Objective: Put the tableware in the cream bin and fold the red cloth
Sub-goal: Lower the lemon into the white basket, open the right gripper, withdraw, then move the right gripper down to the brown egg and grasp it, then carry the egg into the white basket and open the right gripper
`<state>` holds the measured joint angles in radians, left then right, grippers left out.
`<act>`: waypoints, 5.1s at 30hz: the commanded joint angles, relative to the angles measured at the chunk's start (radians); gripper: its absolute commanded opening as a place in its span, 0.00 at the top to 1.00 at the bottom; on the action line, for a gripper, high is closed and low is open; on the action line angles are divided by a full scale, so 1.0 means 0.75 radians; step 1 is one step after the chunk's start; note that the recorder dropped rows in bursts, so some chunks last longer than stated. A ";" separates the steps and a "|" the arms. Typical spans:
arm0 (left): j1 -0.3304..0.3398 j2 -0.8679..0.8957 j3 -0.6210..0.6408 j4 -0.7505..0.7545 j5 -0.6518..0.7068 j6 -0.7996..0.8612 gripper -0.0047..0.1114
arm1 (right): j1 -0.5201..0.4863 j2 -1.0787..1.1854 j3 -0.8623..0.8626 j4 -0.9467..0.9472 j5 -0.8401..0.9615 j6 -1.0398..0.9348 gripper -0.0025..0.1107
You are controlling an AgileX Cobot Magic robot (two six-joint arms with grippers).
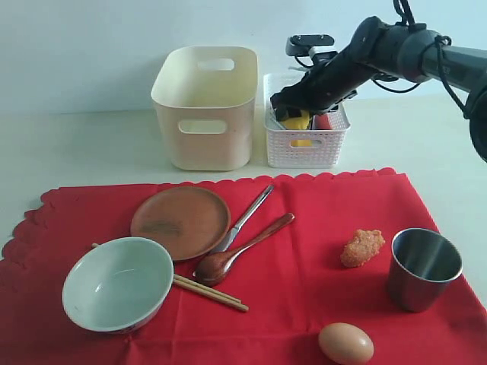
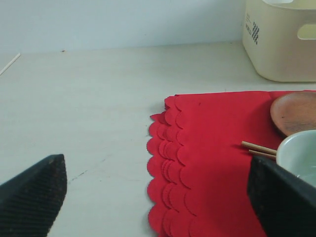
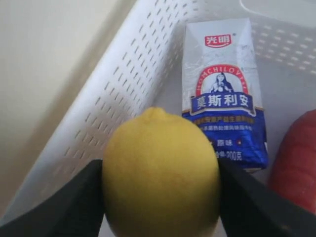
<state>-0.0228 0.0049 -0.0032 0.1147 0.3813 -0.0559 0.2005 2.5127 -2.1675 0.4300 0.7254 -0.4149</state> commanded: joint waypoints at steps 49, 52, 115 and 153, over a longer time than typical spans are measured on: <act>0.004 -0.007 0.004 0.003 -0.015 0.001 0.15 | 0.004 -1.001 0.574 -0.171 0.486 0.021 0.36; 0.004 -0.007 0.004 0.003 -0.015 0.001 0.15 | 0.007 -1.123 0.729 -0.104 0.483 -0.080 0.36; 0.004 -0.007 0.004 0.003 -0.015 0.001 0.15 | 0.540 -0.973 1.697 -0.267 0.216 -0.020 0.40; 0.004 -0.007 0.004 0.003 -0.015 0.001 0.15 | 0.274 -1.071 0.935 -0.447 0.029 0.173 0.98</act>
<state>-0.0228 0.0049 -0.0032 0.1147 0.3813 -0.0559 0.4477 1.6671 -1.4047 0.0555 0.7625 -0.2857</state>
